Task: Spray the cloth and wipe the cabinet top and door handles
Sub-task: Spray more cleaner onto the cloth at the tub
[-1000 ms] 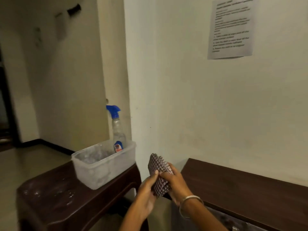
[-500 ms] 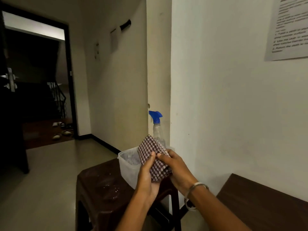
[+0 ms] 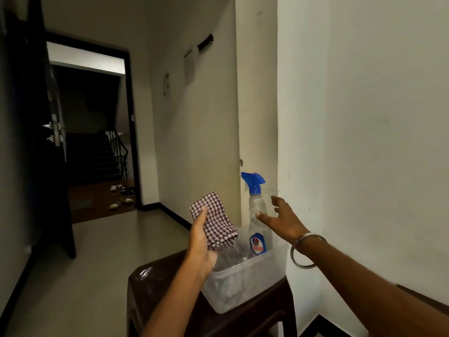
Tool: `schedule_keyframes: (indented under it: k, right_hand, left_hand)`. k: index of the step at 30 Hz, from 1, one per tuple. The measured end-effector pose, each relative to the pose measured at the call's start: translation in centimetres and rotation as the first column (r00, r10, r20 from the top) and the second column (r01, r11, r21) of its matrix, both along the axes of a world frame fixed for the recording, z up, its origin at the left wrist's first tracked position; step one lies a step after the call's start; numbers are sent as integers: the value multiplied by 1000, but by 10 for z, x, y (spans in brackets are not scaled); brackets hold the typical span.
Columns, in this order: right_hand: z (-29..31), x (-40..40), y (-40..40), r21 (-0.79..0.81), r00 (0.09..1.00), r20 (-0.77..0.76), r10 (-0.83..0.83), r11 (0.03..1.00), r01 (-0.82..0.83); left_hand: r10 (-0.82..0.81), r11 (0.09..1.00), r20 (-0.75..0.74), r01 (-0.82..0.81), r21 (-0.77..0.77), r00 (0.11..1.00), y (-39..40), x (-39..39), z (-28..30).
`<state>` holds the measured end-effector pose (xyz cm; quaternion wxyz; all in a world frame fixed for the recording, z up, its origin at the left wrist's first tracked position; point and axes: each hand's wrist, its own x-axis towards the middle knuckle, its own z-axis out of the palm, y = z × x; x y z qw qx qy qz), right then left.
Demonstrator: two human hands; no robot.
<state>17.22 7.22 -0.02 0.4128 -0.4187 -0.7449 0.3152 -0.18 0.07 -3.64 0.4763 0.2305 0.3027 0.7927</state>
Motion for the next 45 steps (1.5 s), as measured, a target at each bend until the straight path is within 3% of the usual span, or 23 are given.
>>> schedule_keyframes:
  k: [7, 18, 28, 32, 37, 45]
  right_hand:
    - [30, -37, 31, 56, 985, -112, 128, 991, -123]
    - [32, -57, 23, 250, 951, -233, 202, 958, -142]
    - [138, -37, -55, 476, 958, -229, 172, 878, -44]
    - [135, -28, -86, 444, 981, -160, 111, 896, -28]
    - [77, -25, -109, 311, 996, -66, 65, 949, -41]
    - [28, -40, -116, 184, 998, -69, 15, 983, -2]
  left_hand:
    - [-76, 996, 124, 71, 48, 989, 23, -29, -3]
    - [-102, 994, 111, 97, 49, 989, 32, -28, -8]
    - [-56, 998, 31, 55, 37, 998, 27, -20, -3]
    - [-19, 1000, 7, 19, 12, 1000, 16, -14, 3]
    - [11, 1000, -33, -12, -12, 999, 5, -6, 8]
    - [-25, 1000, -118, 22, -20, 993, 5, -5, 9]
